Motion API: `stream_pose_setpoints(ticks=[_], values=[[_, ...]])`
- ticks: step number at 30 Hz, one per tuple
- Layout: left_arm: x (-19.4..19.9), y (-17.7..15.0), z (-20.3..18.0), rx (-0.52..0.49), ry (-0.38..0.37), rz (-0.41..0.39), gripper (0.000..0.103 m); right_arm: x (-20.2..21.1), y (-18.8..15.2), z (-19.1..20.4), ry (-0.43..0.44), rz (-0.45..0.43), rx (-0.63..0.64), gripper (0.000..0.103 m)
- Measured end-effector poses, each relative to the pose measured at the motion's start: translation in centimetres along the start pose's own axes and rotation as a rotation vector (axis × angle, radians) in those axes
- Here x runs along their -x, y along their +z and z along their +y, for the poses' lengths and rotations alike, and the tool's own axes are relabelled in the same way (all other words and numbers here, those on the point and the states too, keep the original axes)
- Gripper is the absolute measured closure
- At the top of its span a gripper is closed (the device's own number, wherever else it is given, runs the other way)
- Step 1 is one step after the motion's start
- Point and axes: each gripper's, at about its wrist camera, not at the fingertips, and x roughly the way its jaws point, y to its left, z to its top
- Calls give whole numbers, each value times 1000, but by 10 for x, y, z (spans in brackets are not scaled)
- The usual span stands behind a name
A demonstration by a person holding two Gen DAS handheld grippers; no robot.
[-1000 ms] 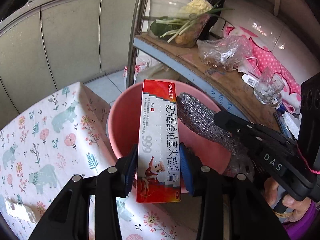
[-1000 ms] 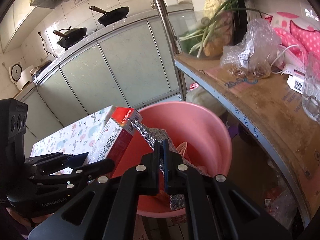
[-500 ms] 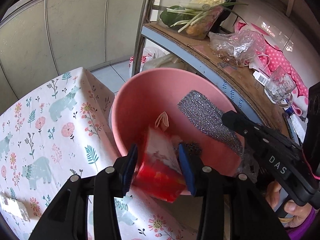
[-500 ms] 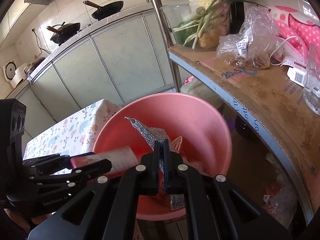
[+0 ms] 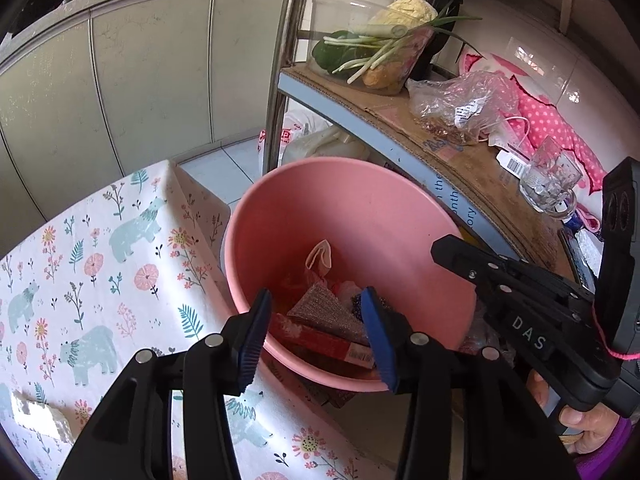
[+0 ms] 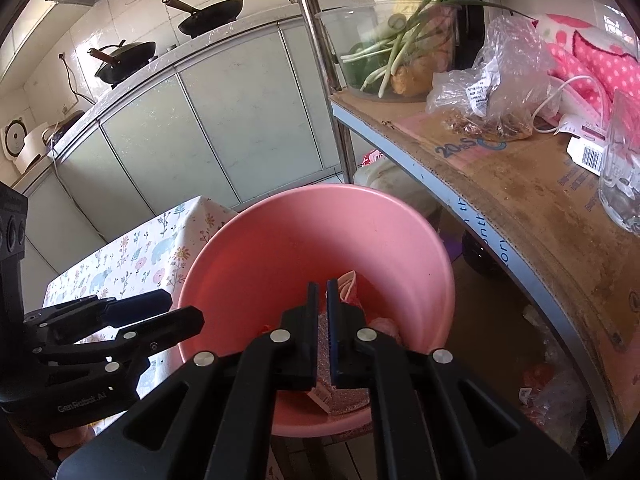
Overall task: Collect trash
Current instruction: 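Lower both items into the bucket and open the tools, then move both open tools back toward the yellow foam net on the table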
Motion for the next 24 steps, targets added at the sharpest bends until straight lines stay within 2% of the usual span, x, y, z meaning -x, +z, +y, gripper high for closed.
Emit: stream_pose_setpoints(ticks=[2, 4, 24], values=[[3, 0, -2, -6, 3, -10, 56, 3, 0, 1, 1, -5, 2, 86], [7, 1, -3, -9, 2, -17, 55, 6, 0, 2, 6, -12, 2, 79], [51, 0, -8, -1, -8, -96, 46, 42, -3, 19, 6, -55, 40, 78]])
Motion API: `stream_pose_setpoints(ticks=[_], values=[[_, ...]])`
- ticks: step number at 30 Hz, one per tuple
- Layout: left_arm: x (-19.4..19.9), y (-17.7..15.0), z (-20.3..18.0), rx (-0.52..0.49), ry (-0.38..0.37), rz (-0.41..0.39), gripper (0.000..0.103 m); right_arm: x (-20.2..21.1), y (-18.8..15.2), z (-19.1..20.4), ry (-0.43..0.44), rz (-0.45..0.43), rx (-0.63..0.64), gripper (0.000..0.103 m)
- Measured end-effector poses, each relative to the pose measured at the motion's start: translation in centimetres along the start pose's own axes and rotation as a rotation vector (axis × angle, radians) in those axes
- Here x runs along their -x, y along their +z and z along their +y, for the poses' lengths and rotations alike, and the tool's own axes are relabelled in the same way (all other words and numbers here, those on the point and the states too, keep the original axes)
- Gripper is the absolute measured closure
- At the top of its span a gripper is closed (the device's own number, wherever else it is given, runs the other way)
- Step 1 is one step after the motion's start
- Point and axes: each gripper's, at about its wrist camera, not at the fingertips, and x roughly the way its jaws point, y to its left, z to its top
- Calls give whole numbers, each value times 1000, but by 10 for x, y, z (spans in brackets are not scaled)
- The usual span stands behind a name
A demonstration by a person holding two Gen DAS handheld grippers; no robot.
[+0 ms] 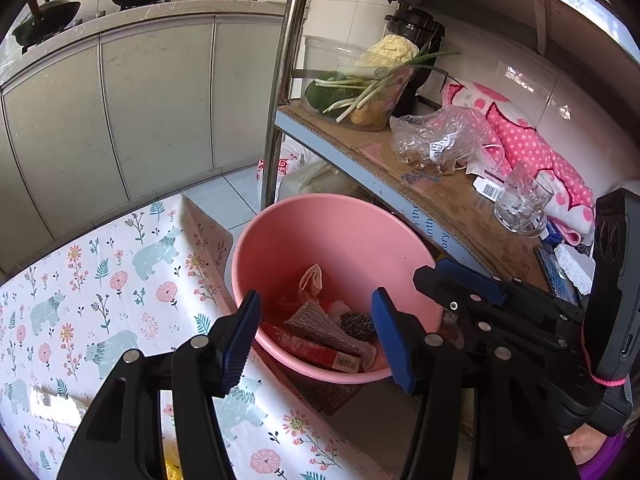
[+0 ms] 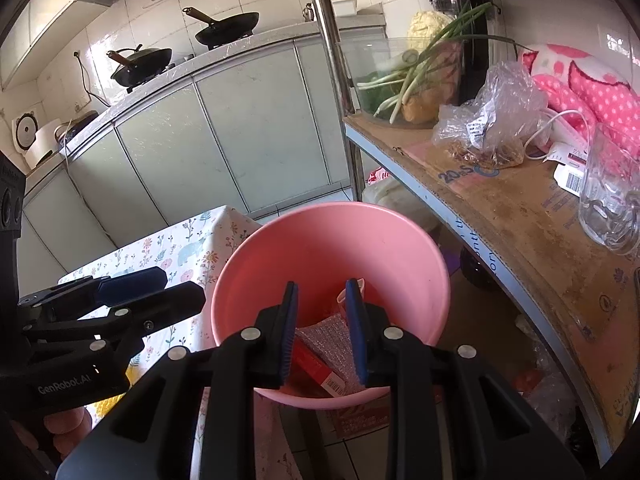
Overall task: Collect trash
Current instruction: 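Move both open tools back toward the yellow foam net on the table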
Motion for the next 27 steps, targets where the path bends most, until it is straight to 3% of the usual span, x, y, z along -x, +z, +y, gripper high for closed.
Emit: stream_pose_setpoints(ticks=[18, 27], values=[[33, -4, 7, -19, -32, -51, 46, 20, -15, 33, 5, -28, 28, 78], [62, -18, 53, 12, 5, -66, 46, 25, -31, 72, 95, 24, 85, 78]])
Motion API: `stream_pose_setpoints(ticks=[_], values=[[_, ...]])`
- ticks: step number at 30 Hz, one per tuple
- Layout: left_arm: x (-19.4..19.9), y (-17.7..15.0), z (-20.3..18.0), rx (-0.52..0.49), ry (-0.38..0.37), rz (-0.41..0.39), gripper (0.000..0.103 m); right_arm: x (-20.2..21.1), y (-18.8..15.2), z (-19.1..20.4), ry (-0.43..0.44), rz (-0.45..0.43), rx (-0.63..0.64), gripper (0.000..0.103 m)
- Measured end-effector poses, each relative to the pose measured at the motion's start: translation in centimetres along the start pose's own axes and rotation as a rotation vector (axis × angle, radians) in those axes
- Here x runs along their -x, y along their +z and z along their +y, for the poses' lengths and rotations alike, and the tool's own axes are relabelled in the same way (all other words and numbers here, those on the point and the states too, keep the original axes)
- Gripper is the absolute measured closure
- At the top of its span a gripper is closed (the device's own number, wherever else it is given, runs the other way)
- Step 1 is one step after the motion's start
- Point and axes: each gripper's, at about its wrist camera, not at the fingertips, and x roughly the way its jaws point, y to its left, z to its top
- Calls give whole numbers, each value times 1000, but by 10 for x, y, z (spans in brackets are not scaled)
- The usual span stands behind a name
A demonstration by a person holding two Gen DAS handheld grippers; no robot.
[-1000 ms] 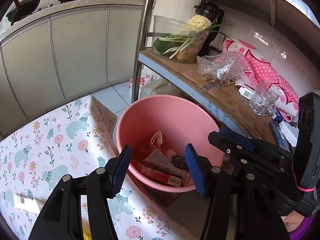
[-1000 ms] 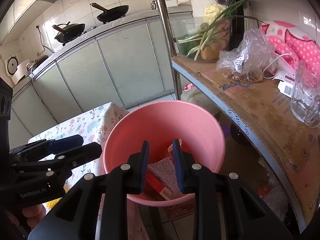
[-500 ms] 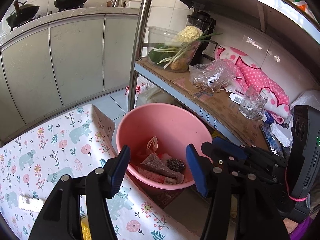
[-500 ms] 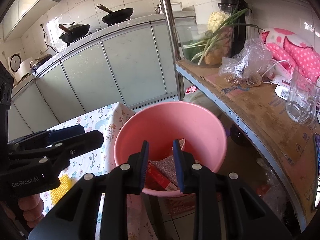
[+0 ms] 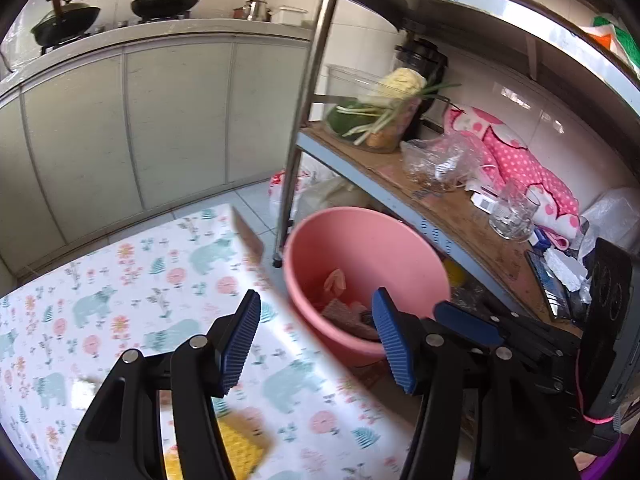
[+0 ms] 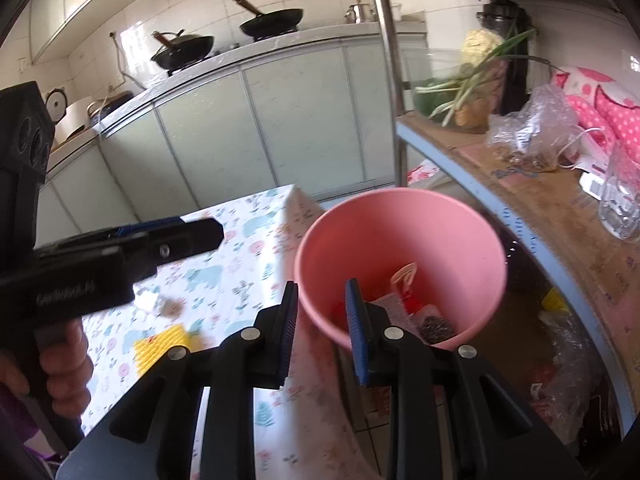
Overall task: Collect trash
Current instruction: 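Move both open tools back toward the yellow foam net on the table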
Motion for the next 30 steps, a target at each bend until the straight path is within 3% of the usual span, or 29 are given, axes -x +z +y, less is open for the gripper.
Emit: stream_pose_setpoints(ticks=[4, 7, 17, 21, 28, 30], values=[[21, -8, 36, 12, 61, -19, 46, -5, -8, 21, 65, 51, 22, 78], [37, -15, 65, 43, 100, -28, 46, -8, -15, 38, 112, 75, 43, 66], [70, -51, 147, 157, 201, -5, 46, -29, -34, 85, 230, 188, 108, 65], [68, -67, 160, 144, 199, 29, 46, -34, -40, 95, 257, 226, 134, 65], [39, -79, 154, -4, 137, 129, 46, -43, -48, 104, 347, 315, 138, 65], [26, -80, 158, -1, 140, 156, 46, -48, -51, 106, 371, 345, 124, 65]])
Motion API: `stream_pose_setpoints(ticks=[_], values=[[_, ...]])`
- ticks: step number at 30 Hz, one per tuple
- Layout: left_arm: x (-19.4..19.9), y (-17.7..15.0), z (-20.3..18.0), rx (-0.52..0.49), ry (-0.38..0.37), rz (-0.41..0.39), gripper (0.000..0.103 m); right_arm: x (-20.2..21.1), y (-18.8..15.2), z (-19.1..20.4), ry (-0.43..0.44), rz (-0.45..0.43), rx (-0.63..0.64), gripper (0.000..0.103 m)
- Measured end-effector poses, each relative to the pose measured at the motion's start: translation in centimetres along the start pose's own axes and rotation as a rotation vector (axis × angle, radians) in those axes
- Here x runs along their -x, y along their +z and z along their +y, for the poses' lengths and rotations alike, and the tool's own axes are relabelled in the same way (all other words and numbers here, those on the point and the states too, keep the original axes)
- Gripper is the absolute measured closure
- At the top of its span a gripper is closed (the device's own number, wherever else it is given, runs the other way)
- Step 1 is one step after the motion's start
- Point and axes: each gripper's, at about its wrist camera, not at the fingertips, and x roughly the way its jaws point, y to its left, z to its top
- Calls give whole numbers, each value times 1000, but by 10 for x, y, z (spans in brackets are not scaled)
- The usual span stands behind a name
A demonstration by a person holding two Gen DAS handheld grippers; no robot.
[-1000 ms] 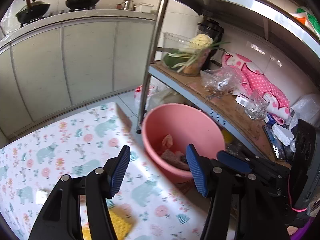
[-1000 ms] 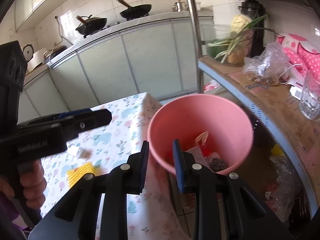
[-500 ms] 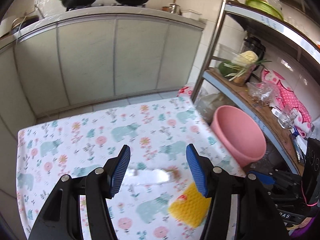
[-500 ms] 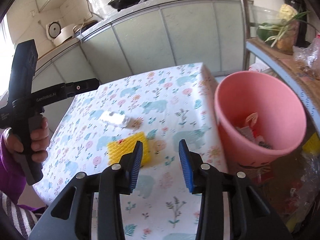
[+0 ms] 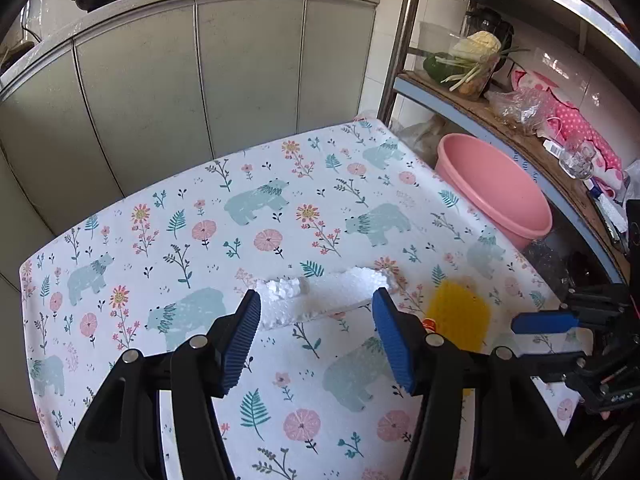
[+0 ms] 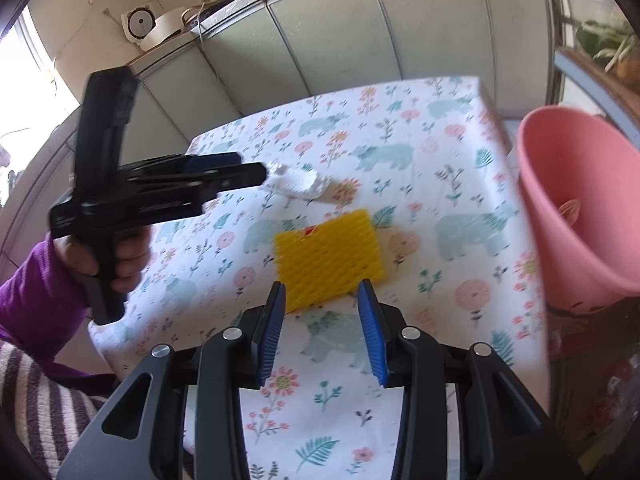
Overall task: Collect trash
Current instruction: 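Move both open tools back toward the yellow foam net on the table, then grasp the white foam strip with the left tool while the right grasps the yellow net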
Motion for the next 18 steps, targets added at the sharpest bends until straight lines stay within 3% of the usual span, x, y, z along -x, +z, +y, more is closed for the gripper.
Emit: stream_pose_setpoints(ticks=[6, 11, 15, 18], values=[[-24, 5, 23, 97, 18, 27, 46, -7, -1, -1, -13, 20, -12, 65], [-30, -1, 22, 103, -4, 30, 46, -13, 2, -7, -32, 24, -33, 65], [-23, -9, 10, 99, -52, 22, 60, -15, 3, -12, -26, 34, -52, 65], [-10, -18, 1, 93, -91, 18, 62, -17, 7, -9, -21, 31, -36, 65]])
